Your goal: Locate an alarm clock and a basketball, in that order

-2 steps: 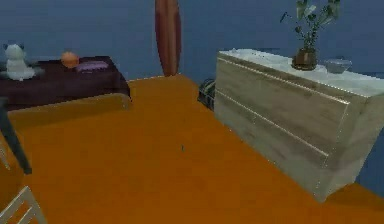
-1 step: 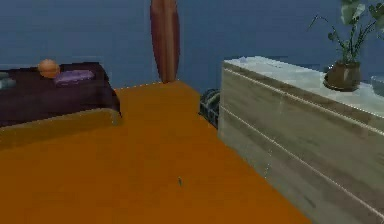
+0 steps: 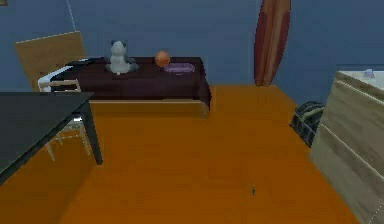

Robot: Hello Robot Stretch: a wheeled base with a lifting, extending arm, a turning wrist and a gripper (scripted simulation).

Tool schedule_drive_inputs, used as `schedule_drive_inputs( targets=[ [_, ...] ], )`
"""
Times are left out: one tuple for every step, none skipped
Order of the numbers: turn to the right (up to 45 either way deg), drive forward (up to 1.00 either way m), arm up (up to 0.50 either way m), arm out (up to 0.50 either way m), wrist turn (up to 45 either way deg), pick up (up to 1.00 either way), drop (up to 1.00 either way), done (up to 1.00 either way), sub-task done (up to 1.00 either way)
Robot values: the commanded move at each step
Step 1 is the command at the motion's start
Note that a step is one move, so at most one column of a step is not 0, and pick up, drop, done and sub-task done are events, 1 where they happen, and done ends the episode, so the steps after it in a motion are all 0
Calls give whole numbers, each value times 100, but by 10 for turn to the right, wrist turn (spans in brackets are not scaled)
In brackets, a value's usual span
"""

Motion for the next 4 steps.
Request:
schedule_drive_inputs(
  targets=[
    [0, 20, 0, 0, 0, 0, 0, 0, 0],
    [30, 0, 0, 0, 0, 0, 0, 0, 0],
    [0, 100, 0, 0, 0, 0, 0, 0, 0],
    [90, 0, 0, 0, 0, 0, 0, 0, 0]
  ],
)
